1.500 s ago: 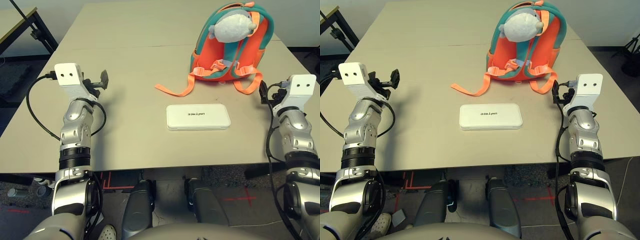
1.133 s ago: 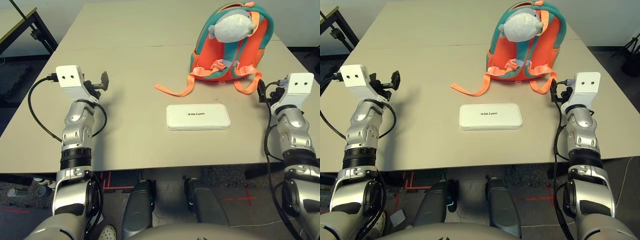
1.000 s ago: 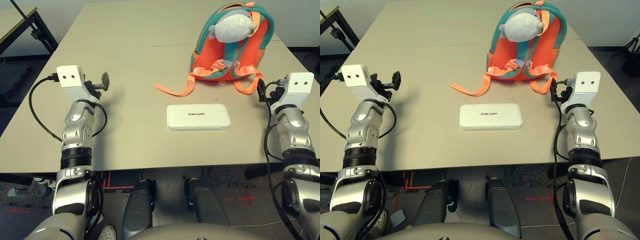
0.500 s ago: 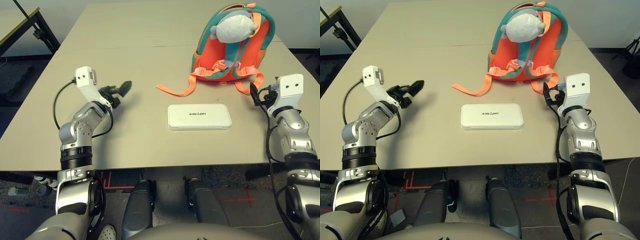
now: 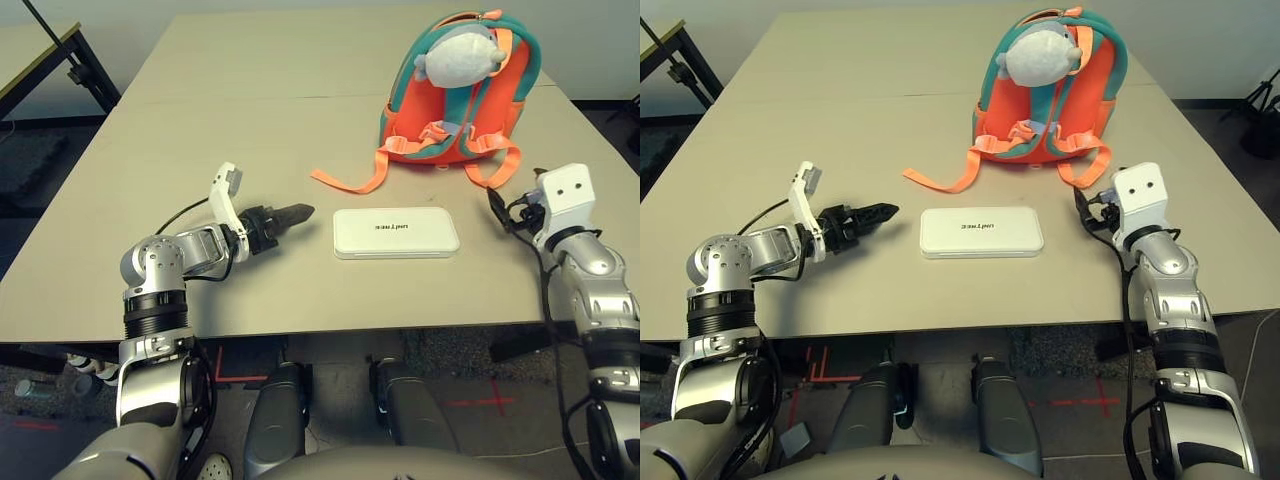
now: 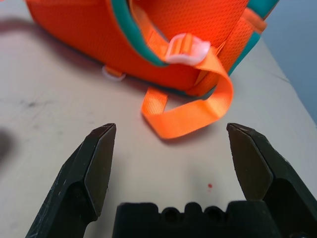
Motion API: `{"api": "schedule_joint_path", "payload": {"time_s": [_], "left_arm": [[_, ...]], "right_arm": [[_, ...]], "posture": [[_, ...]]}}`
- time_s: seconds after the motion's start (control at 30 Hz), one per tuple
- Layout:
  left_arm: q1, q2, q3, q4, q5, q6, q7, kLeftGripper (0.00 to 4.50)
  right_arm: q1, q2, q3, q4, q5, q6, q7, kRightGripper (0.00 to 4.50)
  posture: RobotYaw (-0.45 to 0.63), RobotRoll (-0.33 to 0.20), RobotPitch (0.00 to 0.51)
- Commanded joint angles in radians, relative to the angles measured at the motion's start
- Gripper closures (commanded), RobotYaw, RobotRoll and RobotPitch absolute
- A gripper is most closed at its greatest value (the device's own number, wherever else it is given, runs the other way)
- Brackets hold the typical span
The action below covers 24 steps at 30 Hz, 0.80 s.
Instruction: Put the pencil case into the backpack and zip it.
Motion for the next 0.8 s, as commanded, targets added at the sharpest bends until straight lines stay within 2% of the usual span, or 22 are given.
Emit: {"api": "schedule_joint_path", "payload": {"time_s": [0.03,0.5,0.8], "left_arm": [[-0.001,-0.026,0.011,0.031,-0.011,0.047,-0.008,0.00],[-0.051,-0.086,0.057,0.120,0.011,0.125,0.002,0.00],[-0.059,-0.089,0.035,0.169,0.063,0.137,0.012,0.00]], "right_arm": [[0.017,-0.002,0.006,-0.027,-0.007,0.020,0.004,0.04],[0.042,-0.017,0.043,-0.047,-0.034,0.054,0.060,0.04],[0.055,-0.053,0.092,-0.066,-0.061,0.087,0.144,0.04]], "posture": [[-0.15,0.000,0.125],[-0.15,0.000,0.134],[-0.16,0.000,0.140]]}}
